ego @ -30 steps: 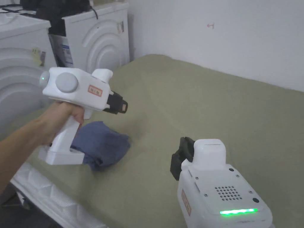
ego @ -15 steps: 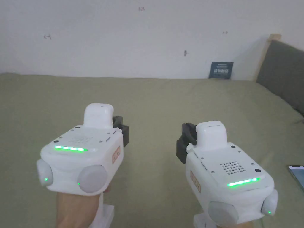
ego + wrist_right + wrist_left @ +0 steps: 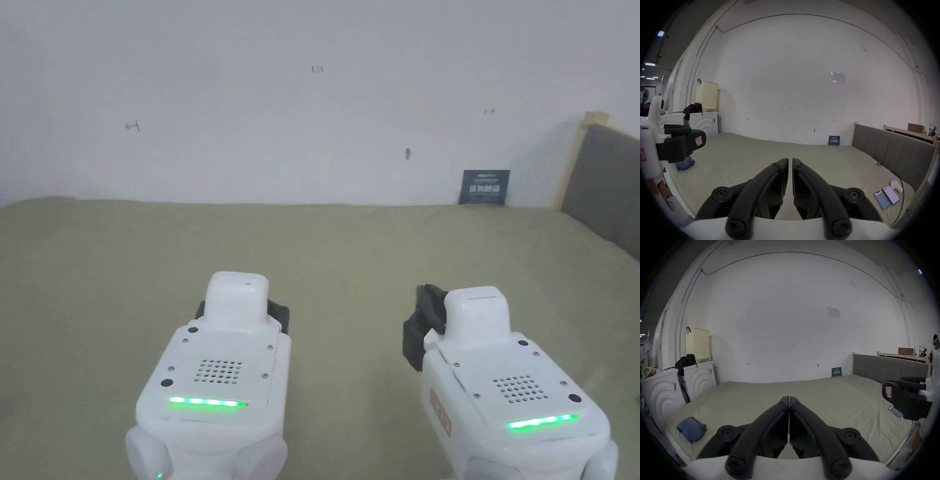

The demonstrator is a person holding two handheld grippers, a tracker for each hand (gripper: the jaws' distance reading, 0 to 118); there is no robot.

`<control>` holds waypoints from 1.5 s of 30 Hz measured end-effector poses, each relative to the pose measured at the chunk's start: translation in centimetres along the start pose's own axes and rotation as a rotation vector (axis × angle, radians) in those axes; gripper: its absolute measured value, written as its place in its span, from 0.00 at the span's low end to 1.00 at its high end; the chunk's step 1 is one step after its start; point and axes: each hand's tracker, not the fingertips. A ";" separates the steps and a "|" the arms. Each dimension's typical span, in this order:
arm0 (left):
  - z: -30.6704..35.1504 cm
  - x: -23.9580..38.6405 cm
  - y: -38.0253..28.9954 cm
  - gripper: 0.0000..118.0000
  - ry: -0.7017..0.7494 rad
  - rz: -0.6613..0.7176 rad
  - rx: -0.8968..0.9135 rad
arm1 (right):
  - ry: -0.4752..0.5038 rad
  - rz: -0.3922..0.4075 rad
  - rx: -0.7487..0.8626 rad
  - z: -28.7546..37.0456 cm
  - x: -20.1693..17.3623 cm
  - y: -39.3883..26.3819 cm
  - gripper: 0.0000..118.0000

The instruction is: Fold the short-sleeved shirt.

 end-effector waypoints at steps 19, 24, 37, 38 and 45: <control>-0.2 -2.5 0.3 0.01 0.028 0.026 0.003 | -0.033 -0.046 0.005 0.0 -0.2 0.7 0.09; -0.1 -2.5 0.2 0.04 0.022 0.015 -0.003 | -0.040 -0.042 0.000 -0.1 -0.2 0.6 0.09; -0.4 -3.0 0.1 1.00 0.055 0.029 0.006 | -0.084 -0.062 0.006 0.1 1.3 2.6 1.00; -0.4 -3.1 0.1 1.00 0.052 0.032 0.008 | -0.090 -0.054 0.011 0.2 1.4 2.9 1.00; 0.1 -2.7 0.3 1.00 0.048 0.032 -0.010 | -0.090 -0.046 0.035 0.4 0.4 1.8 1.00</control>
